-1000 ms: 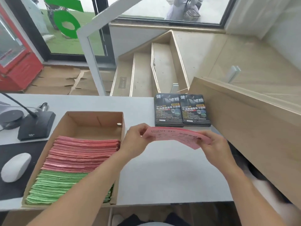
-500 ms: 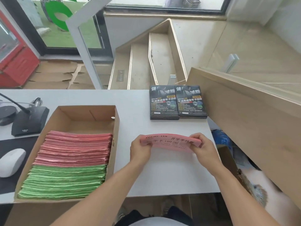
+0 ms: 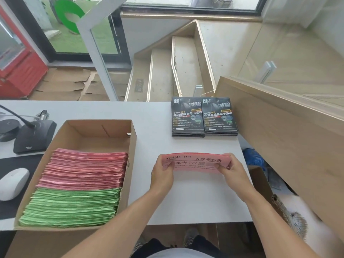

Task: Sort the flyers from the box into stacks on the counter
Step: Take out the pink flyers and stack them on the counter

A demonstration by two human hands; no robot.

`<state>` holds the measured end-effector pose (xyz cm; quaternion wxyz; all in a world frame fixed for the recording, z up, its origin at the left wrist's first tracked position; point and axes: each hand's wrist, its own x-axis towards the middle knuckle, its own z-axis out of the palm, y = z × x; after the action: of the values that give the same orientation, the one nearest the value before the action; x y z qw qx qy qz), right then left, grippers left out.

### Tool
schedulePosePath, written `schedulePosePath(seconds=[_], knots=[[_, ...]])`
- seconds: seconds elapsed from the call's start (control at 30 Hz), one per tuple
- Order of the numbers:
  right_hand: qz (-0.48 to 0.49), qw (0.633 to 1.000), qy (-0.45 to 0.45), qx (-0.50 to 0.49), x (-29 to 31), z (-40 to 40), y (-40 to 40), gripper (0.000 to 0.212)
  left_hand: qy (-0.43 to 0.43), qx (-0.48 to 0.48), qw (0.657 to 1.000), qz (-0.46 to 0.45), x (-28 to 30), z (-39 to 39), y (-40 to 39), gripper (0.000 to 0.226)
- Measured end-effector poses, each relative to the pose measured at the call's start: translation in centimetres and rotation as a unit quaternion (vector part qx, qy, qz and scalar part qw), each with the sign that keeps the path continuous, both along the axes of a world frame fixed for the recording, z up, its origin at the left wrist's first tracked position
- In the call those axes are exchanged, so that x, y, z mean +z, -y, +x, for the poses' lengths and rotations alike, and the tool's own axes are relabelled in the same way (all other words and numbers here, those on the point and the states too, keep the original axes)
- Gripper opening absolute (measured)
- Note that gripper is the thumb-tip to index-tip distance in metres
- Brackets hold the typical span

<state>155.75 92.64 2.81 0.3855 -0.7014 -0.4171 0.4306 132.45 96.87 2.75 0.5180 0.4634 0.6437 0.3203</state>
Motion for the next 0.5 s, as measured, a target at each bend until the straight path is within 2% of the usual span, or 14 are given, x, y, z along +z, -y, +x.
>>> schedulePosePath(seconds=[0.13,0.23,0.33,0.43,0.5], knots=[[-0.017,0.996,-0.001,-0.085,-0.5,0.0,-0.8,0.022,-0.038,-0.041,0.998,-0.037,0.3,1.3,-1.8,0.021],[-0.051,0.989,0.059,-0.128,-0.4,0.9,-2.6,0.014,-0.087,-0.066,0.991,-0.080,0.3,3.0,-4.2,0.029],[-0.096,0.974,0.133,-0.157,-0.9,2.5,-4.3,0.017,-0.073,-0.053,0.992,-0.092,0.1,4.8,-5.8,0.044],[-0.096,0.962,0.209,-0.145,-1.1,3.7,-5.2,0.039,-0.076,-0.099,0.990,-0.068,-0.2,6.3,-5.7,0.053],[-0.093,0.958,0.252,-0.102,-1.3,4.0,-5.2,0.071,-0.090,-0.139,0.985,-0.047,-1.0,6.7,-5.1,0.058]])
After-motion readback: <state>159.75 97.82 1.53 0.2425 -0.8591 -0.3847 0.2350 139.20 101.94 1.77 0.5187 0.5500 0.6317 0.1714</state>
